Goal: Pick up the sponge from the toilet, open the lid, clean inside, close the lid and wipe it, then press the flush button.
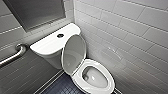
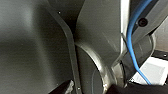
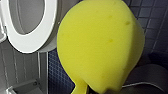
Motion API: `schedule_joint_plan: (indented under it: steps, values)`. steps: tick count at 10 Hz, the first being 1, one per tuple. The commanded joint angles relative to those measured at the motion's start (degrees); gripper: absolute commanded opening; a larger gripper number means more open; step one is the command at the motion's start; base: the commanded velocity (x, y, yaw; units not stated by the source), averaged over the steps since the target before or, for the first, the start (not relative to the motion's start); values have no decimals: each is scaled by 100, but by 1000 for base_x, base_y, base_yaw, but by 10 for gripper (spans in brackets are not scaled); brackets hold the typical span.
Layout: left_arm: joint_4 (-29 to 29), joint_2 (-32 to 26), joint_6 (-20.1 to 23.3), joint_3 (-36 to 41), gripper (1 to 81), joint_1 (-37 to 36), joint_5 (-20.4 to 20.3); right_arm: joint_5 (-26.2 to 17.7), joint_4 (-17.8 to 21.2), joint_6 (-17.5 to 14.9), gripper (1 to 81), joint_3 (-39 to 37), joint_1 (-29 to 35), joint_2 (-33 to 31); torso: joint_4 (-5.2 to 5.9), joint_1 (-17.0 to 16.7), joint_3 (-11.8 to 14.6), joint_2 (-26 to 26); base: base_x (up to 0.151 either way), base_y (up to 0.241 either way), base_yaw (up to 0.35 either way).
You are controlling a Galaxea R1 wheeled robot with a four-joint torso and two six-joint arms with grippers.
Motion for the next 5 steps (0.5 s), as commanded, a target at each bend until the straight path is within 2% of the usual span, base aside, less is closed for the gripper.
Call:
schedule_joint_plan:
  steps: [1, 2, 4, 5]
  values:
    - [30, -13, 40, 163, 811, 184, 455, -583, -519, -29, 10, 857, 727, -788, 0, 0, 0, 0, 0, 0, 0]
    - [30, -21, 40, 163, 811, 184, 455, -927, -501, -21, 10, 965, 1104, -842, 0, 0, 0, 0, 0, 0, 0]
    - [30, -13, 40, 163, 811, 184, 447, -1316, -458, 32, 10, 1018, 1745, -807, 0, 0, 0, 0, 0, 0, 0]
    - [30, -4, 40, 163, 811, 174, 447, -1518, -458, 41, 10, 1018, 2071, -719, 186, 0, 0, 0, 0, 0, 0]
